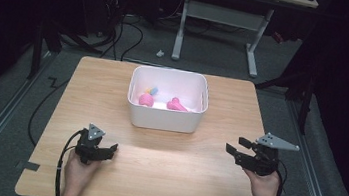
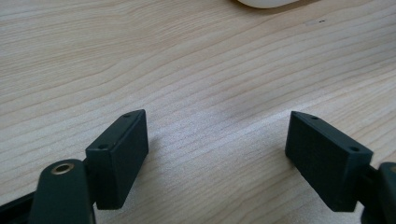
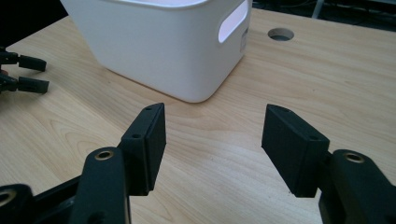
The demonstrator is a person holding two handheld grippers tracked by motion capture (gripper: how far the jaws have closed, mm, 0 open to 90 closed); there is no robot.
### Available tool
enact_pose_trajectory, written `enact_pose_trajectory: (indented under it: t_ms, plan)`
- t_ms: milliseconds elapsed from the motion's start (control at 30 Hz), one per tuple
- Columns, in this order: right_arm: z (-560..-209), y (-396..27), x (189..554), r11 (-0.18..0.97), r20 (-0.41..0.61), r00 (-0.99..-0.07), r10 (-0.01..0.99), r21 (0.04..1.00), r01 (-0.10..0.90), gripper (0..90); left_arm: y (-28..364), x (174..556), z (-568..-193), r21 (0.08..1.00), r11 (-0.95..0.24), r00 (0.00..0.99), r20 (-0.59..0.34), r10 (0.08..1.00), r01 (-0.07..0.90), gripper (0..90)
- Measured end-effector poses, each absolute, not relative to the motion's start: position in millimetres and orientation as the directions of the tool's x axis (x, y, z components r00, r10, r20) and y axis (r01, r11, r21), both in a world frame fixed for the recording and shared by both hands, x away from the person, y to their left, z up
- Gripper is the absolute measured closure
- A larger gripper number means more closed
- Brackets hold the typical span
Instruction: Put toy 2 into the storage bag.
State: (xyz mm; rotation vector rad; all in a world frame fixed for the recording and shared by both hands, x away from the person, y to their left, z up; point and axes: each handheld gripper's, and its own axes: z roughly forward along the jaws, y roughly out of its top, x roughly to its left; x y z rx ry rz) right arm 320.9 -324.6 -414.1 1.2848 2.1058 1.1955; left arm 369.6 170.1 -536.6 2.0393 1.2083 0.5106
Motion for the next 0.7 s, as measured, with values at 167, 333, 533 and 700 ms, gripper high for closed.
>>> enact_pose_trajectory:
  t_ms: [167,333,533,700]
  plan:
    - [-425,-320,326,0.207,0.106,-0.496,0.862,0.82,0.534,40.1,170,370,-537,0.737,-0.318,0.486,-0.017,0.874,0.597,21.6]
    - [-434,-313,335,0.215,0.109,-0.498,0.86,0.809,0.548,40.2,170,370,-537,0.736,-0.318,0.486,-0.017,0.874,0.597,21.7]
    - [-447,-304,341,0.223,0.12,-0.51,0.852,0.798,0.56,40.2,170,370,-537,0.736,-0.318,0.486,-0.017,0.874,0.597,21.7]
    - [-458,-299,347,0.232,0.119,-0.504,0.855,0.782,0.578,40.2,170,370,-537,0.737,-0.318,0.486,-0.016,0.874,0.597,21.7]
